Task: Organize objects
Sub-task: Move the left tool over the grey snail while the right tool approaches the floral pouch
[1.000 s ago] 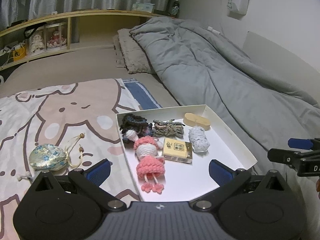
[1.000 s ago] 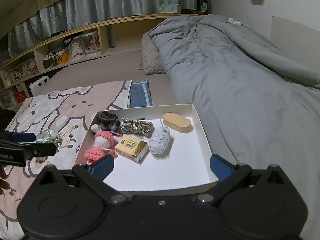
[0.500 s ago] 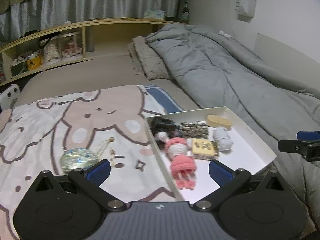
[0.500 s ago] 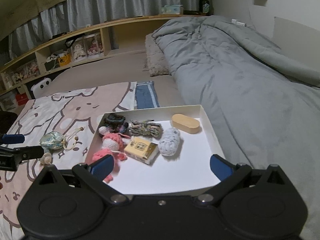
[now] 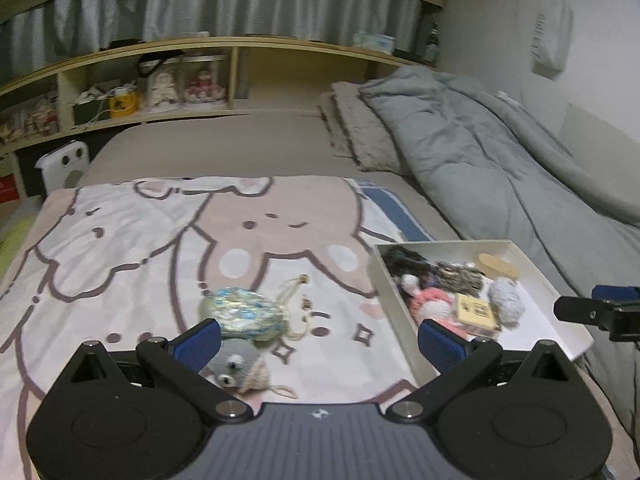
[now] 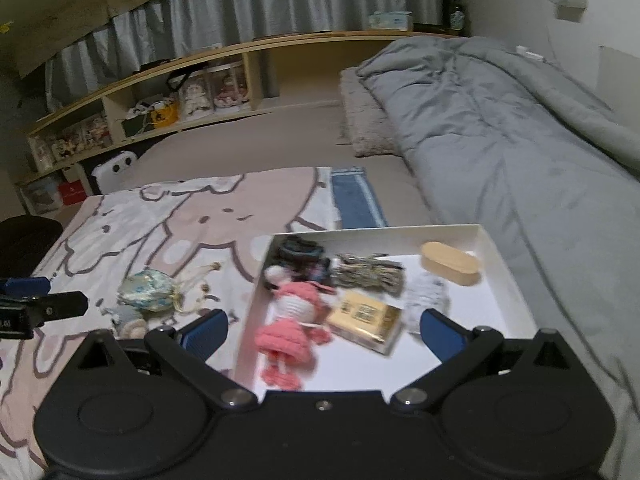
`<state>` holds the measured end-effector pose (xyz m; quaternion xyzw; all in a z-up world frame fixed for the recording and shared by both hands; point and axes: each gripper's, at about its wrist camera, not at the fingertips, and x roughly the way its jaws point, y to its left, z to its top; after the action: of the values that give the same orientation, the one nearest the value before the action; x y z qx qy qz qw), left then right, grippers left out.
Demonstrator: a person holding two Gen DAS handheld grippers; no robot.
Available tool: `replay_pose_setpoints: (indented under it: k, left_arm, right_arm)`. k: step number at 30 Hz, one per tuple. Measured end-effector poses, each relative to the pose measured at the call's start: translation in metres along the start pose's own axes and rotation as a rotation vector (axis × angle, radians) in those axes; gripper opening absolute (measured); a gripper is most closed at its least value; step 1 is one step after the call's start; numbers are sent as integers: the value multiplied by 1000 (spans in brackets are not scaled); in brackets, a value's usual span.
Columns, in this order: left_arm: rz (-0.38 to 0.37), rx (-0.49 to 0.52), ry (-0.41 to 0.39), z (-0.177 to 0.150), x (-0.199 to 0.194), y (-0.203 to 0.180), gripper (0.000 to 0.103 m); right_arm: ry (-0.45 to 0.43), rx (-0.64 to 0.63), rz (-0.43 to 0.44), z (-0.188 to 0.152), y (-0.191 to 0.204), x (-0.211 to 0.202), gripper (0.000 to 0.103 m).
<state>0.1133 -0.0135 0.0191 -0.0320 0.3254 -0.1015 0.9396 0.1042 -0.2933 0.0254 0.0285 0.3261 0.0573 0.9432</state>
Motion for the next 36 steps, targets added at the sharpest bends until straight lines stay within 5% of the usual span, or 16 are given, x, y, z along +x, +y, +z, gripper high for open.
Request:
replay_pose_setpoints:
  k: [10, 18, 23, 36]
  left_arm:
    - [60, 39, -46, 0, 6, 44, 103]
    - [-12, 116, 11, -10, 34, 60, 91]
    - [-54, 182, 56, -21, 54, 64, 83]
    - [-101, 146, 133, -41, 102, 78, 66]
  right_arm:
    - [-9, -13, 77, 19, 53, 29, 103]
    - [14, 8, 154, 32, 89, 60, 103]
    - [54, 32, 196, 39, 107, 89, 103]
    - [250, 124, 348, 46, 136, 175, 103]
